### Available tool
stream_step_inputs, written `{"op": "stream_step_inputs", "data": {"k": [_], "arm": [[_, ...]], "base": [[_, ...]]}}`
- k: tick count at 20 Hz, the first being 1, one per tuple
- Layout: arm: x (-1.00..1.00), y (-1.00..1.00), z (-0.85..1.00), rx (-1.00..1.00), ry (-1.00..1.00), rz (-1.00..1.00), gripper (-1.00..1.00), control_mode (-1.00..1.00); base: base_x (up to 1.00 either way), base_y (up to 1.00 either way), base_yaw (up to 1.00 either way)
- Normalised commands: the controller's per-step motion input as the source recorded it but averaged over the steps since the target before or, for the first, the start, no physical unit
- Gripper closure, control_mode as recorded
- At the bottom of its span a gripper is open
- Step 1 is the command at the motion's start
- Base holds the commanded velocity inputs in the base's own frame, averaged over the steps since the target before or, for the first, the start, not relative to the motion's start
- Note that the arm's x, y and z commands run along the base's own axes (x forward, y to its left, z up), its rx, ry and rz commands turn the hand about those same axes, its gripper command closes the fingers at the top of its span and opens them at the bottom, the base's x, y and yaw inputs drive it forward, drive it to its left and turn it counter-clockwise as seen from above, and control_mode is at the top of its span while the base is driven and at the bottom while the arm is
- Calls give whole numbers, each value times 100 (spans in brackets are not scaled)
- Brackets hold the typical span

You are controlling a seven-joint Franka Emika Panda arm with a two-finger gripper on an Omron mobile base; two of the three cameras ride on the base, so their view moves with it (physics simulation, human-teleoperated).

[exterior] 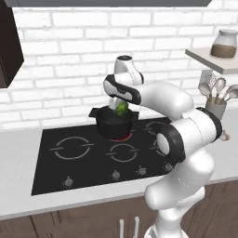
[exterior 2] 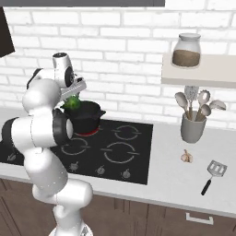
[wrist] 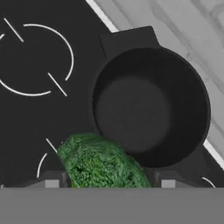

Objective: Put the broccoli and garlic in the pot. Retrieve the spatula and lightly stir the vegetables in the pot.

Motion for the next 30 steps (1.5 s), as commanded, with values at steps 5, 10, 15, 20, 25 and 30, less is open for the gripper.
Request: {"op": "stream_step_inputs", "data": {"k": [5,10,15,20,25,30], "arm": [[90,0,-57,0,6,0,100,-100],[40,0,-55,0,5,0,100,-100],[17,0,-56,0,7,0,100,-100],[5,0,-51,1,1,0,100,-100],[0,0,-24,0,0,0,100,-100],[0,0,0,0,0,0,-100,-100]], "base": [[0,0,0],[0,0,0],[0,0,0],[0,0,0],[0,0,0],[0,0,0]]}}
